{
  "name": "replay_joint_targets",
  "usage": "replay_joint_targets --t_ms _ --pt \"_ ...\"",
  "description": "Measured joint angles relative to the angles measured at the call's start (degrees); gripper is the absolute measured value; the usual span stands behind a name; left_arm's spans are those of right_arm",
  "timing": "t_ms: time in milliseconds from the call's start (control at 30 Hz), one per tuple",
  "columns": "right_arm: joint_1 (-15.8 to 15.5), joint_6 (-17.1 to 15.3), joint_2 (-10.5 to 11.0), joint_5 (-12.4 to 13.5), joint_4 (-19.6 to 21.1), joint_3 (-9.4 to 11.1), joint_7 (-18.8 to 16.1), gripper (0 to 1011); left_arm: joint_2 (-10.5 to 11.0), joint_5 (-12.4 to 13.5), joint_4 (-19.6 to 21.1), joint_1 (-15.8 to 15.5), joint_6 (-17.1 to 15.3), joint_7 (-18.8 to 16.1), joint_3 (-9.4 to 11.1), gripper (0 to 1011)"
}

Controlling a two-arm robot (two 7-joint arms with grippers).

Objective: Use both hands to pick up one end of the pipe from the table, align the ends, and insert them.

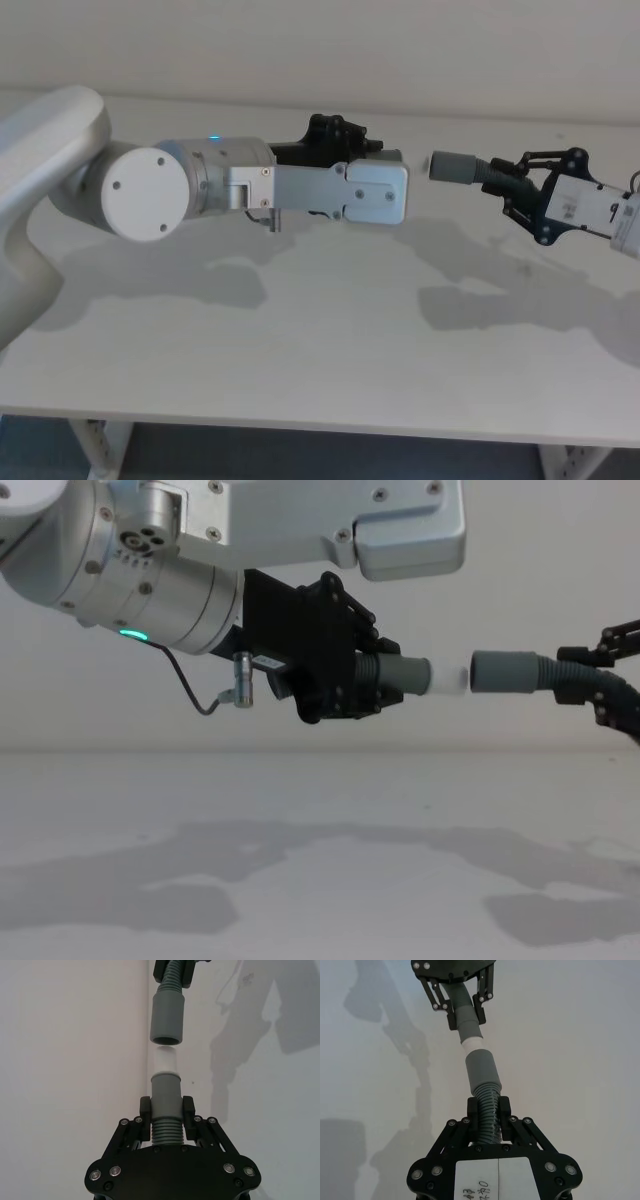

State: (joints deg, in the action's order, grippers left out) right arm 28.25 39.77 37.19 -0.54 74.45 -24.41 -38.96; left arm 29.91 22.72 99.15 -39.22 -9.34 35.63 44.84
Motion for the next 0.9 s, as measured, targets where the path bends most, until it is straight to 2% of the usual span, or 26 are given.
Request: replay_joint_targets --t_ms 567,900 --pt "1.2 2.8 1.2 -0.5 -1.1 -0.2 0.4 236 0.0 0.0 0.0 0.0 0.0 0.0 0.0 359" --pt "1.4 3.4 1.2 -1.1 -0.9 -0.6 0.6 237 0.0 0.0 0.0 0.0 0.0 0.0 0.0 359"
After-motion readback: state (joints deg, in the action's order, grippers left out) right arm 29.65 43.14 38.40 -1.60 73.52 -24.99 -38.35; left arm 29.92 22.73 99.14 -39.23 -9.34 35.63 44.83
